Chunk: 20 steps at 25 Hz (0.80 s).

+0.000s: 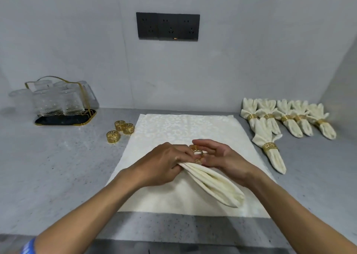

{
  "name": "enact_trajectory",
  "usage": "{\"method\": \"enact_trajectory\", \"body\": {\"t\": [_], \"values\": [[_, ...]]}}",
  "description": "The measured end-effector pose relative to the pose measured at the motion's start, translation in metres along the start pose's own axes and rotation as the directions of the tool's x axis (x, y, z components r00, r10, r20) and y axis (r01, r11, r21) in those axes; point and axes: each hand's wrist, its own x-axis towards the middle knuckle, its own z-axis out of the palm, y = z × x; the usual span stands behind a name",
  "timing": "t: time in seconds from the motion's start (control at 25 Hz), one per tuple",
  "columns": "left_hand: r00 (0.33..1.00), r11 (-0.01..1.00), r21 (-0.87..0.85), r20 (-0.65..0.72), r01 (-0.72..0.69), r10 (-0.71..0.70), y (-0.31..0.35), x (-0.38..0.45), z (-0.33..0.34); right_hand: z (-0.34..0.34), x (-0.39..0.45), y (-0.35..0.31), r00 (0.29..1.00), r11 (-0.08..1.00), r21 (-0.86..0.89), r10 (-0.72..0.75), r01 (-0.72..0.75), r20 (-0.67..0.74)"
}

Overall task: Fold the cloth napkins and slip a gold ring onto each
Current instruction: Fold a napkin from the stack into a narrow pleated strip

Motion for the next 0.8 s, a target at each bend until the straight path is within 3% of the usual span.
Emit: {"method": "enact_trajectory", "body": {"t": [0.16,0.28,0.4,0.52,0.8], "values": [[0.999,0.999,-0.051,0.041,0.012,-0.010,0.016,0.004,0.009,-0.009,-0.020,0.002,0.999,0.999,-0.049,-0.003,0.002,-0.032],[0.985,0.987,-0.083,0.114,0.136,-0.126,0.014,0.006,0.009,-0.024,-0.034,0.007,0.980,0.994,-0.096,0.026,-0.046,-0.197],[0.956,0.959,-0.001,0.078,0.283,-0.282,-0.003,0.002,0.001,-0.061,-0.063,0.003,0.935,0.947,-0.259,0.094,-0.190,-0.343],[0.934,0.933,0.113,0.075,0.340,-0.350,-0.011,0.000,0.001,-0.079,-0.090,0.004,0.943,0.845,-0.448,0.179,-0.293,-0.280],[0.918,0.929,0.132,0.159,0.345,-0.363,0.006,0.013,0.014,-0.043,-0.079,0.009,0.988,0.760,-0.643,-0.004,-0.097,-0.154]]}}
